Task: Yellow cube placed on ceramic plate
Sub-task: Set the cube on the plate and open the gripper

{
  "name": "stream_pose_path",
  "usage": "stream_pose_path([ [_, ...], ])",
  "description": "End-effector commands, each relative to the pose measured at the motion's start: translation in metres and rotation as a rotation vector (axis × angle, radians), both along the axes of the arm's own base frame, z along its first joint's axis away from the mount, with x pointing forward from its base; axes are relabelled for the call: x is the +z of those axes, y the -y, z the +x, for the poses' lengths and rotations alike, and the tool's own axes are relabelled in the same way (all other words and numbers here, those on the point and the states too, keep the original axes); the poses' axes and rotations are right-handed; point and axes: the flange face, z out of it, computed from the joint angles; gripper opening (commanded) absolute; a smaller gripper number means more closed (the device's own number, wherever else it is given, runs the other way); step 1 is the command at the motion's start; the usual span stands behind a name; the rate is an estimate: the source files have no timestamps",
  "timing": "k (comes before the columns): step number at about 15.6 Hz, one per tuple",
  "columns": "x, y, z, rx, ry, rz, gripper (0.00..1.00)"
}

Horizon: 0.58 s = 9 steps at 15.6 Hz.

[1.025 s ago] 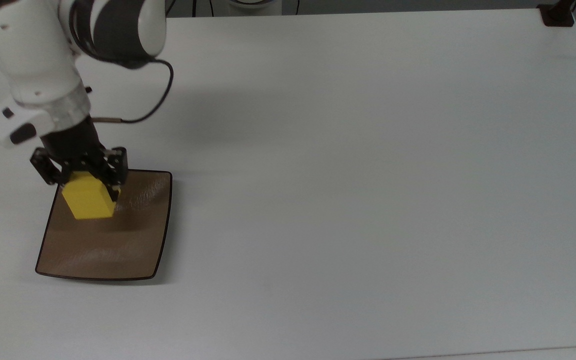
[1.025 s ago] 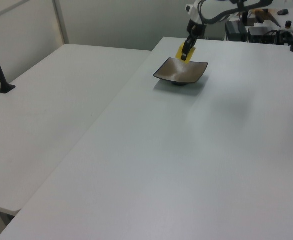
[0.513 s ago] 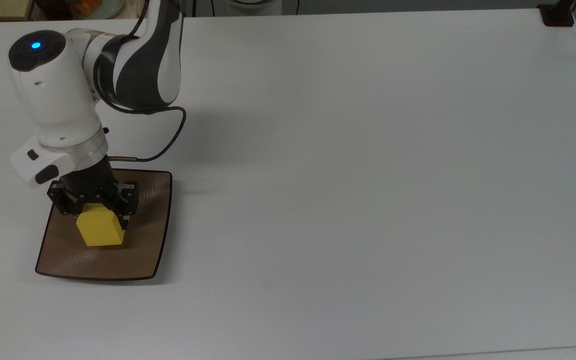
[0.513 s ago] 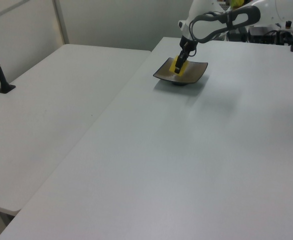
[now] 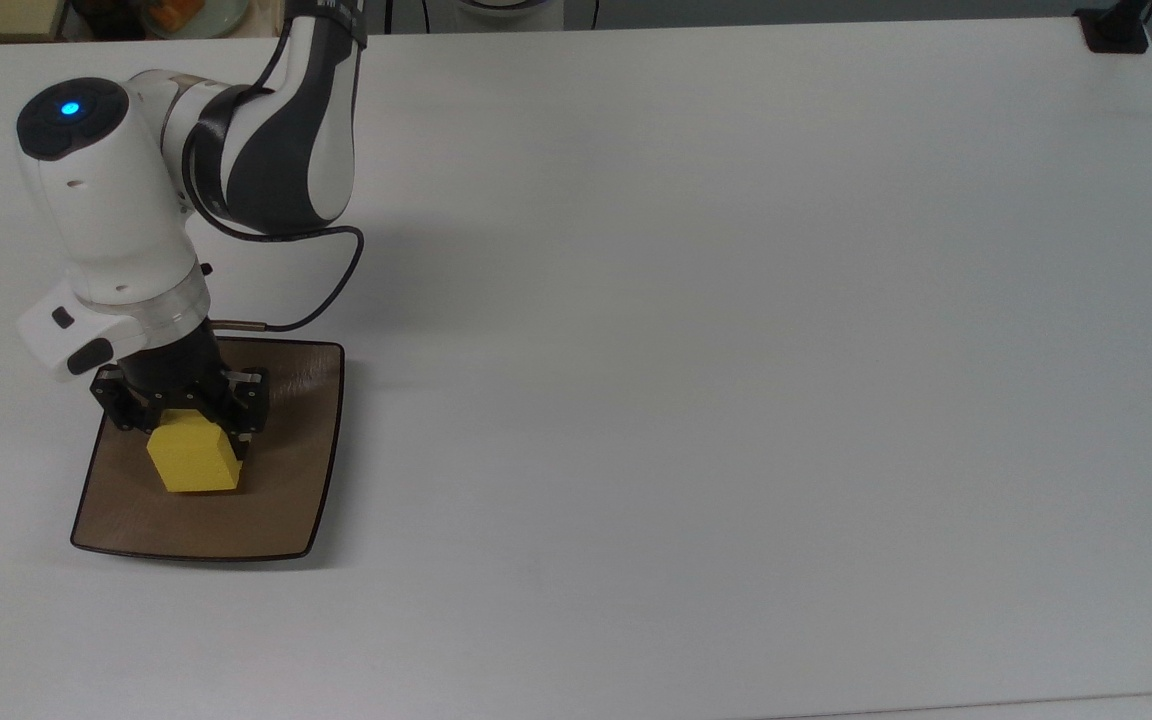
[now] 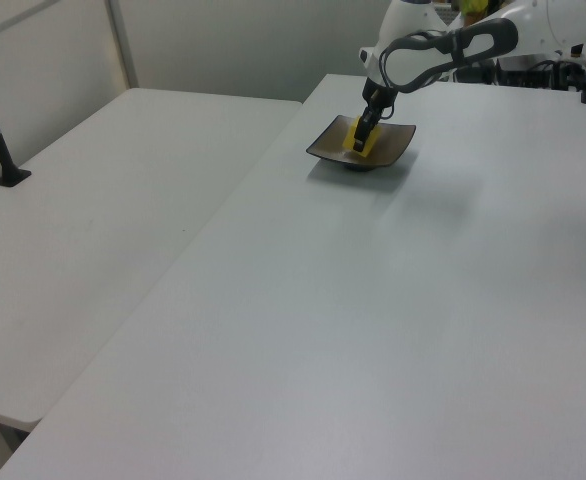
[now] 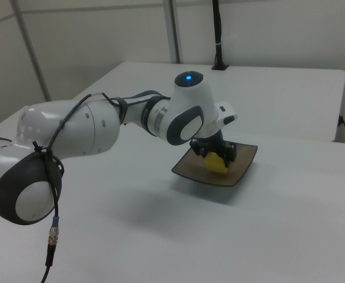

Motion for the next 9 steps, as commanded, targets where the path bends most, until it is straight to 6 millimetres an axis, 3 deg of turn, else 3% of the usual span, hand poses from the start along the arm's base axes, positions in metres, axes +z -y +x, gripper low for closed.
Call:
stream_pose_path([
  [1, -0.008, -0.001, -0.002, -0.007, 0.008, -0.016, 0.44],
  [2, -0.007, 0.000, -0.002, -0.008, 0.016, -0.018, 0.60],
  [3, -0.011, 0.000, -0.003, -0.008, 0.013, -0.018, 0.67],
  [5, -0.011, 0.000, -0.003, -0.011, 0.022, -0.020, 0.93],
  [6, -0.010, -0.001, -0.002, -0.009, 0.030, -0.024, 1.00],
  [9, -0.002, -0.002, -0.005, -0.004, 0.034, -0.034, 1.00],
])
